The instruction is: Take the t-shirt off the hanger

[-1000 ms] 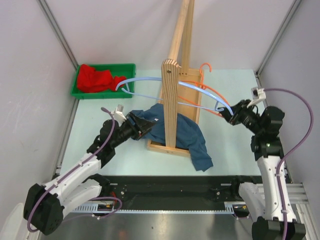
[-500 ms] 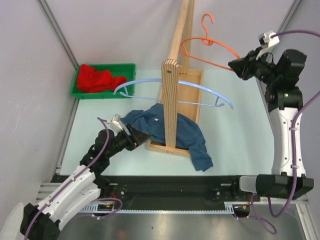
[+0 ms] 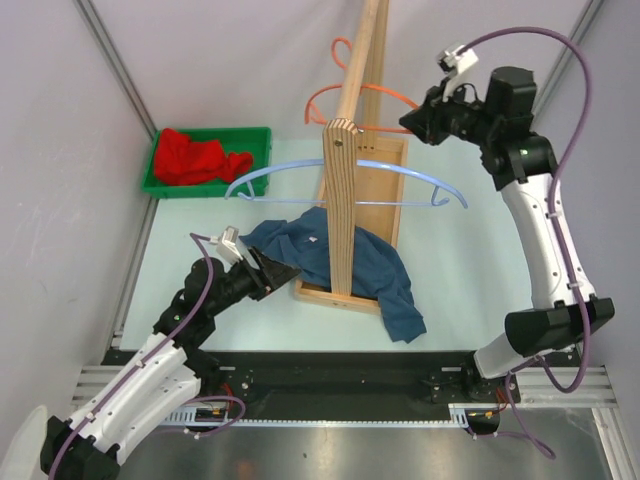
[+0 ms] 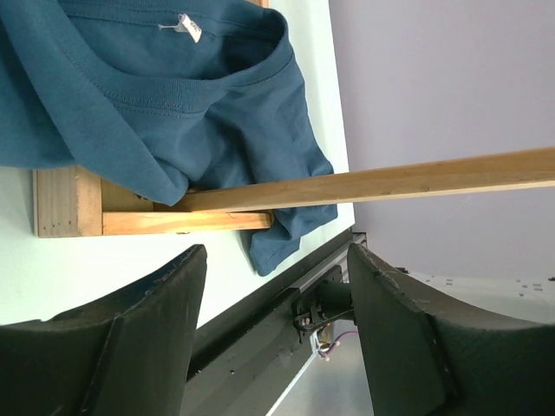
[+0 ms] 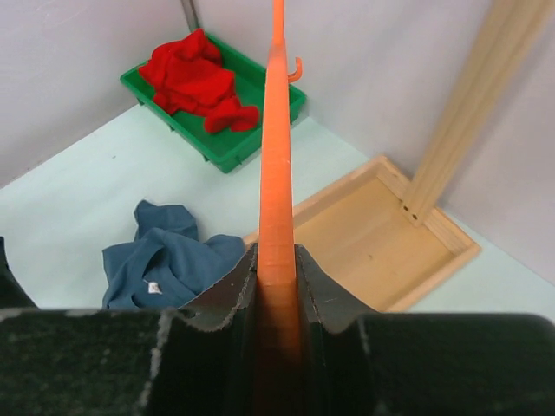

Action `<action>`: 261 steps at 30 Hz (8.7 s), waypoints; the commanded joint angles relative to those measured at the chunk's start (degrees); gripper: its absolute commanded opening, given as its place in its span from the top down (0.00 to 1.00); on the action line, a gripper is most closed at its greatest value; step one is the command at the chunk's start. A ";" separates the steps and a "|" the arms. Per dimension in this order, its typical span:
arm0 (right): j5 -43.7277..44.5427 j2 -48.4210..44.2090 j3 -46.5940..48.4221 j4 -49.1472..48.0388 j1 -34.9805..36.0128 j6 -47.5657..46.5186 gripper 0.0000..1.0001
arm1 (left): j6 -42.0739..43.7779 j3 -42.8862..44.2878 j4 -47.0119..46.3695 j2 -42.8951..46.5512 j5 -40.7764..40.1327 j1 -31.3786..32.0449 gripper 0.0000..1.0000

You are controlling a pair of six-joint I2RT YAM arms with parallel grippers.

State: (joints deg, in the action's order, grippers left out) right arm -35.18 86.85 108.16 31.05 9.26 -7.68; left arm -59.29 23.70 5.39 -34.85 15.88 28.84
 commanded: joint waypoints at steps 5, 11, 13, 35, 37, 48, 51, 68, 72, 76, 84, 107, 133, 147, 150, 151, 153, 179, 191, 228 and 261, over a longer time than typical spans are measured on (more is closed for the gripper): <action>6.00 5.61 12.86 -2.57 5.24 2.75 1.00 | 1.98 2.31 0.94 0.57 0.47 -0.28 0.29; 5.65 5.70 15.85 -5.82 4.46 6.53 1.00 | 1.90 2.31 0.41 -0.04 0.47 -0.28 0.29; 5.03 5.00 14.29 -6.87 3.67 7.33 1.00 | 1.98 2.31 0.24 -0.22 0.56 -0.28 0.30; 1.16 -7.83 -5.85 -16.80 -2.58 12.43 1.00 | 2.07 2.40 -0.20 -3.29 -0.15 -0.36 0.26; 1.51 -8.01 -6.56 -16.72 -2.75 12.52 0.99 | 2.07 2.22 -0.73 -4.17 0.03 -0.28 0.23; 9.22 -9.50 -7.35 -9.18 -2.66 13.22 0.23 | 0.75 1.87 -1.61 -9.71 -0.06 -0.28 0.06; 17.04 -10.73 -7.08 -3.73 -3.19 15.49 0.10 | 0.31 3.01 0.06 -12.16 -1.55 -0.28 0.04; 18.66 -32.61 -33.09 6.13 -12.95 26.14 0.04 | -1.97 13.38 -11.27 -37.91 0.73 -5.45 0.02; 19.88 -36.48 -36.52 9.19 -12.95 24.82 0.04 | -1.89 17.07 -13.30 -43.18 0.30 -6.60 0.01; 20.41 -38.77 -37.84 10.44 -12.95 24.21 0.04 | -0.31 23.22 -9.53 -50.73 -2.07 -6.69 0.02; 19.45 -40.88 -40.04 10.53 -12.95 24.47 0.04 | -0.74 24.46 -12.77 -55.06 -2.43 -7.39 0.37; 16.73 -40.53 -41.01 8.59 -12.95 22.98 0.04 | 7.25 15.66 6.92 -14.65 -5.07 -30.40 1.00; 17.34 -34.20 -36.70 9.20 -9.52 20.69 0.04 | 7.87 62.75 -14.44 -40.99 -8.94 -42.29 1.00; 17.16 -32.53 -37.32 8.85 -7.32 21.22 0.05 | 6.21 129.25 -14.61 -81.66 -6.13 -38.42 1.00; 17.33 -32.88 -37.32 9.38 -7.15 21.22 0.05 | 1.03 128.20 -21.99 -82.41 -5.60 -38.33 1.00; 17.51 -33.14 -37.32 9.47 -7.06 20.96 0.05 | 0.58 120.34 -23.30 -81.09 -5.42 -38.07 1.00; 18.04 -33.85 -37.23 10.08 -7.15 20.78 0.05 | 3.11 114.57 -23.15 -79.33 -3.93 -37.20 1.00; 16.90 -37.28 -44.26 9.12 -6.88 22.01 0.05 | 19.31 53.94 -12.16 -57.09 -20.58 -29.28 1.00; 18.21 -36.75 -44.44 10.26 -6.80 21.22 0.05 | -0.63 56.33 -5.92 -69.81 -25.91 -29.37 1.00; 20.76 -37.01 -43.29 12.81 -3.90 23.33 0.06 | 5.32 79.06 9.91 -86.98 -17.29 -41.41 0.42; 23.40 -39.21 -44.70 14.66 -3.19 24.03 0.06 | -7.15 80.96 -1.54 -98.74 -7.78 -33.83 1.00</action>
State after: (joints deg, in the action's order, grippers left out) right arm -12.84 49.15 61.71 45.28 5.78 16.47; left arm -64.23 100.68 -3.62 -133.14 16.49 0.64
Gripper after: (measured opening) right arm 0.940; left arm 0.005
